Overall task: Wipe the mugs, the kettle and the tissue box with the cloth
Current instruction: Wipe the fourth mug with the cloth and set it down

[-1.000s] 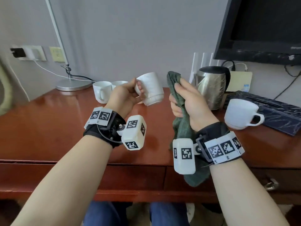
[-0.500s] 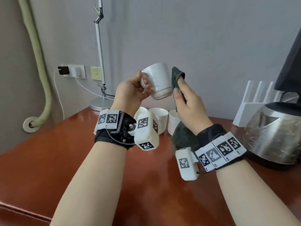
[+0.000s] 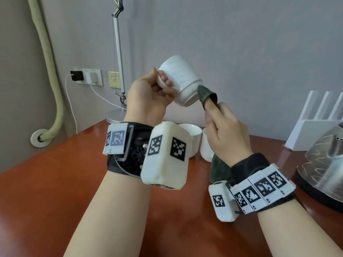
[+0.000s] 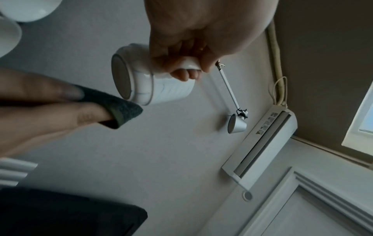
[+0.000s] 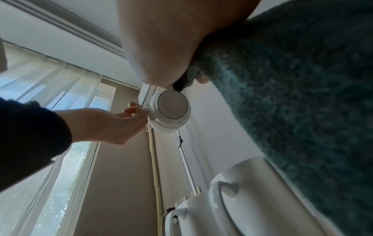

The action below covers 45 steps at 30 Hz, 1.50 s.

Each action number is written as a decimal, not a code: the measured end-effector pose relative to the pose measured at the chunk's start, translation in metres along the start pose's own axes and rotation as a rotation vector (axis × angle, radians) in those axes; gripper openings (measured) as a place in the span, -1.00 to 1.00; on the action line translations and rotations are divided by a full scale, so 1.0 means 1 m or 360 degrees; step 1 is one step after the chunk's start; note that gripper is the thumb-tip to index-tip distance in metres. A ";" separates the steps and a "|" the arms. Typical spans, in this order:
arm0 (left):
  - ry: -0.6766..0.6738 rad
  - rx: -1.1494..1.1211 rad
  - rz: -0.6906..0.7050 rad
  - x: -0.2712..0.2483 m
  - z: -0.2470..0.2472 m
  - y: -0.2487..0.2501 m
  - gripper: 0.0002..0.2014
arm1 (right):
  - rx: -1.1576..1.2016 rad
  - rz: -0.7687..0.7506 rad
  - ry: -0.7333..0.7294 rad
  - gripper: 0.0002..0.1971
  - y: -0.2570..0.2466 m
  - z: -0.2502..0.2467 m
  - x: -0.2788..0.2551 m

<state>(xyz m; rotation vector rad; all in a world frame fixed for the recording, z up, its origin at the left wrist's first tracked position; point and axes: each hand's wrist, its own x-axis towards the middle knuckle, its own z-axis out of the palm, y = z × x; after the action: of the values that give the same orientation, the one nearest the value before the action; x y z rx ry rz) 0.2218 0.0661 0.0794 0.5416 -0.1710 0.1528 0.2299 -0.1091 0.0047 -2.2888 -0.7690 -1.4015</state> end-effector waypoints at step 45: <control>-0.0230 0.0031 -0.0160 -0.009 0.014 -0.018 -0.68 | 0.0120 0.0031 0.0200 -0.60 0.003 -0.013 0.004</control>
<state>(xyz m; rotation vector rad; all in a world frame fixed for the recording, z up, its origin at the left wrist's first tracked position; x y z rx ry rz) 0.2151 0.0421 0.0804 0.5795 -0.2825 0.0170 0.2246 -0.1177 0.0140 -2.1235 -0.7450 -1.4666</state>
